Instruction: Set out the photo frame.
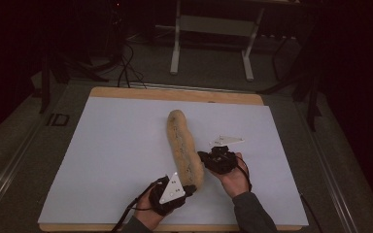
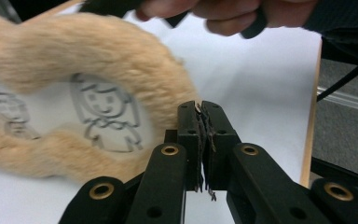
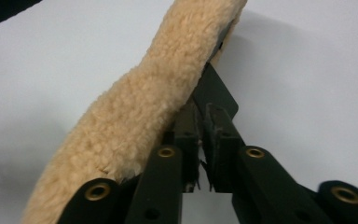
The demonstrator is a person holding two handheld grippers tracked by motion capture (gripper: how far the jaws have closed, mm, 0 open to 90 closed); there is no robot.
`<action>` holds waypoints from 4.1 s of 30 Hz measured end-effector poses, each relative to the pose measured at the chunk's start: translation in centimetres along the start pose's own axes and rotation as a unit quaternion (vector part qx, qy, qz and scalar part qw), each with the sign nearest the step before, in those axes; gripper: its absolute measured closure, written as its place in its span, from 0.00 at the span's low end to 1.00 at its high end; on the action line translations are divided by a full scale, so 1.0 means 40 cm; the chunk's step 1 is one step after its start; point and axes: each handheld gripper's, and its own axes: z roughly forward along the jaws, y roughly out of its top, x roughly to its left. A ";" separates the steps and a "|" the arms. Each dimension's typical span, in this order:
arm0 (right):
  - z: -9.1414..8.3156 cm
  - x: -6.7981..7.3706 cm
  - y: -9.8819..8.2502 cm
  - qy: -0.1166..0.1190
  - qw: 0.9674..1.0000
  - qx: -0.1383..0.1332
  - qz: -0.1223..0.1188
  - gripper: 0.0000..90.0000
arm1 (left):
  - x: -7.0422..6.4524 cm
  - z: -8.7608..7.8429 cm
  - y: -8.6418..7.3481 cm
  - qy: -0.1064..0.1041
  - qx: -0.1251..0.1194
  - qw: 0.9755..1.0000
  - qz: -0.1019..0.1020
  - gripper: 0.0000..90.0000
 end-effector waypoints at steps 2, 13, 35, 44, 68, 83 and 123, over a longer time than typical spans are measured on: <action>-0.010 -0.001 0.003 -0.003 1.000 -0.002 0.005 0.87 | 0.013 -0.015 -0.003 0.008 -0.002 1.000 -0.002 0.96; -0.058 0.000 0.012 -0.001 0.999 -0.022 0.026 0.69 | 0.092 -0.066 -0.024 0.053 0.002 0.998 -0.039 0.89; -0.056 0.067 0.023 0.029 0.999 0.008 0.036 0.37 | 0.143 -0.078 -0.070 0.114 0.035 0.990 -0.069 0.75; -0.014 0.098 -0.009 0.004 0.999 0.041 0.026 0.52 | 0.160 -0.098 -0.090 0.121 0.036 0.988 -0.085 0.74; -0.023 0.069 -0.009 0.006 0.998 0.058 -0.018 0.66 | 0.174 -0.104 -0.102 0.125 0.037 0.987 -0.098 0.74; -0.020 0.045 -0.005 0.051 0.996 0.059 -0.045 0.69 | 0.181 -0.114 -0.102 0.131 0.031 0.985 -0.105 0.74; -0.031 0.035 -0.036 0.013 0.999 0.043 -0.009 0.54 | 0.235 -0.146 -0.114 0.175 0.019 0.972 -0.155 0.72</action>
